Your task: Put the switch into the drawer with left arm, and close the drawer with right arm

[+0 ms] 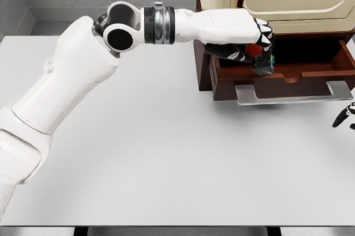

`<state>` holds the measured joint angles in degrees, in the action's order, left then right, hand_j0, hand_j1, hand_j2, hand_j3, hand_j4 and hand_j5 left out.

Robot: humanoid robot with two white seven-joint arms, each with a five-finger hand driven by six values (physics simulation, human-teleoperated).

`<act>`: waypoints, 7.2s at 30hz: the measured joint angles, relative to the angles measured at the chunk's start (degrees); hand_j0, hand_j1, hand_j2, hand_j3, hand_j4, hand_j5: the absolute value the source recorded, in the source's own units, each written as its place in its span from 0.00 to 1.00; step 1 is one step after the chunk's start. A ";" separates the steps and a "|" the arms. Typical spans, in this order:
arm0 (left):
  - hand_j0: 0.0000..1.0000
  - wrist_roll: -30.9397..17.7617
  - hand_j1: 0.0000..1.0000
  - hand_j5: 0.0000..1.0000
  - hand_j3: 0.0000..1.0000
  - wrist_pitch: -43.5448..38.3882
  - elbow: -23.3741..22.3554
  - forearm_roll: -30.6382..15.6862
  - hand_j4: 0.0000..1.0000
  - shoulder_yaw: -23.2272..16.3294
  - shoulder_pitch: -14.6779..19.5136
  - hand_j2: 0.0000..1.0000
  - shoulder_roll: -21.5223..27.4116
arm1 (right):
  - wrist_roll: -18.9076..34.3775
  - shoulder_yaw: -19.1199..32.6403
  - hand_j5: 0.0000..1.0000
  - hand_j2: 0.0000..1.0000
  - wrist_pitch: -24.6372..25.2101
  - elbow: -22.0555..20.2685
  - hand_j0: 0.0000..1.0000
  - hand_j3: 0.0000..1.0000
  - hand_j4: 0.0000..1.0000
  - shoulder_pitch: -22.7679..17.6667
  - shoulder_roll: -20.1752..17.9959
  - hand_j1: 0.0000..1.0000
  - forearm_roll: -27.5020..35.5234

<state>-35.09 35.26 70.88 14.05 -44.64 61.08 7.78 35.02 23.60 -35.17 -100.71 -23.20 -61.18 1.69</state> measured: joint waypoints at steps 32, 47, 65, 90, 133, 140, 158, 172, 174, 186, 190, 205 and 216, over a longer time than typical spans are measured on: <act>0.81 0.06 0.81 0.81 0.81 -0.08 -11.99 4.73 0.81 2.87 1.14 0.81 -7.78 | 0.00 -0.83 0.55 0.55 0.00 0.00 0.55 0.55 0.55 0.26 -0.02 0.55 -0.04; 0.86 0.06 0.86 0.86 0.86 -0.08 -11.28 3.48 0.86 2.37 4.57 0.86 -7.78 | 0.00 -0.88 0.56 0.56 0.00 0.00 0.56 0.56 0.56 0.09 -0.02 0.56 -0.05; 1.00 3.53 1.00 1.00 1.00 -40.58 29.06 -68.63 1.00 -28.39 18.28 1.00 28.99 | 0.00 -1.26 0.56 0.56 0.00 0.00 0.56 0.56 0.56 0.18 -0.02 0.56 -0.06; 1.00 16.37 1.00 1.00 1.00 -53.46 17.64 -75.52 1.00 -27.78 11.78 1.00 17.22 | 0.00 -1.59 0.57 0.57 0.00 0.00 0.57 0.57 0.57 0.18 -0.02 0.57 -0.06; 1.00 14.24 1.00 1.00 1.00 -52.40 -4.67 -68.60 1.00 -24.61 10.55 1.00 -2.35 | 0.00 -1.77 0.56 0.56 0.00 0.00 0.56 0.56 0.56 0.26 -0.02 0.56 -0.06; 1.00 11.00 1.00 1.00 1.00 -52.58 -5.60 -66.51 1.00 -24.10 11.07 1.00 -3.44 | 0.00 -1.91 0.56 0.56 0.00 0.00 0.56 0.56 0.56 0.53 -0.02 0.56 -0.06; 1.00 4.89 1.00 1.00 1.00 -53.11 13.14 -65.06 1.00 -19.85 8.18 1.00 8.39 | 0.05 -3.83 0.48 0.48 0.01 0.00 0.48 0.48 0.48 3.43 -1.75 0.48 0.00; 1.00 0.21 1.00 1.00 1.00 -32.14 23.95 -52.66 1.00 -15.14 1.06 1.00 46.37 | 0.31 -8.27 0.56 0.56 0.30 0.30 0.56 0.56 0.56 7.73 -2.06 0.56 0.33; 1.00 0.16 1.00 1.00 1.00 -31.13 20.13 -42.08 1.00 -17.72 4.22 1.00 47.26 | 0.16 -8.97 0.56 0.56 0.15 0.55 0.56 0.56 0.56 8.09 -2.05 0.56 -0.02; 1.00 0.07 1.00 1.00 1.00 -1.00 21.19 -5.32 1.00 -20.70 3.78 1.00 53.12 | 0.00 -16.20 0.57 0.57 0.01 1.82 0.57 0.57 0.57 16.44 -2.02 0.57 -0.31; 1.00 0.07 1.00 1.00 1.00 -0.35 20.89 -4.45 1.00 -20.54 3.78 1.00 53.00 | 0.02 -17.40 0.58 0.58 0.01 2.34 0.58 0.58 0.58 18.19 -1.97 0.58 -0.40; 1.00 0.07 1.00 1.00 1.00 -0.12 22.78 -4.49 1.00 -18.87 3.87 1.00 51.74 | 0.15 -25.77 0.60 0.60 0.10 7.69 0.60 0.60 0.60 27.33 -1.55 0.60 -0.39; 1.00 0.07 1.00 1.00 1.00 -0.11 23.25 -5.34 1.00 -18.44 3.78 1.00 51.78 | 0.12 -28.14 0.59 0.59 -0.02 10.45 0.59 0.59 0.59 31.02 -1.31 0.59 -0.52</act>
<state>-35.02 35.14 94.13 8.71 -63.08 64.86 59.56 35.14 -4.55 -35.19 -90.25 7.82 -62.49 1.17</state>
